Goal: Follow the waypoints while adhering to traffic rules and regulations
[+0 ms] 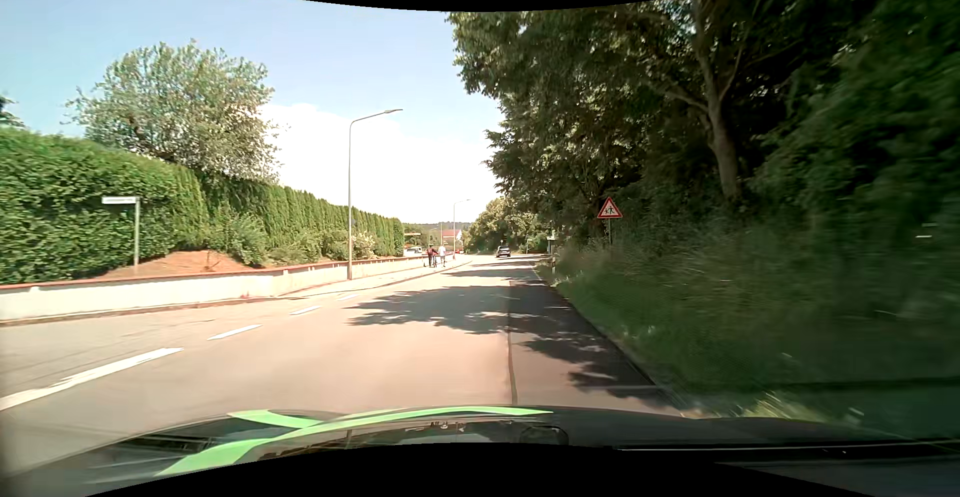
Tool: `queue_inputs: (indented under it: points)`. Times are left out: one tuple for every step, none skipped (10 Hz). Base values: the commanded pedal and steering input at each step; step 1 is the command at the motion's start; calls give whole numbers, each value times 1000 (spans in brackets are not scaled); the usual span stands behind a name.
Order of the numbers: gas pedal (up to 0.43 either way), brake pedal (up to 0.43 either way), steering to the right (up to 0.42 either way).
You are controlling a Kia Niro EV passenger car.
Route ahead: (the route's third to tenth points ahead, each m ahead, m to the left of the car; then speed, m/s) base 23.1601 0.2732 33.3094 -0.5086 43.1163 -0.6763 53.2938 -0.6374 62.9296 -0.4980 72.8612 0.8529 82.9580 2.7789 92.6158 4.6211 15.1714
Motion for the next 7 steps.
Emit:
queue_inputs:
  points:
    - [67,0,7]
    - [67,0,6]
    - [79,0,6]
    - [87,0,6]
    - [87,0,6]
    - [87,0,5]
    - [87,0,5]
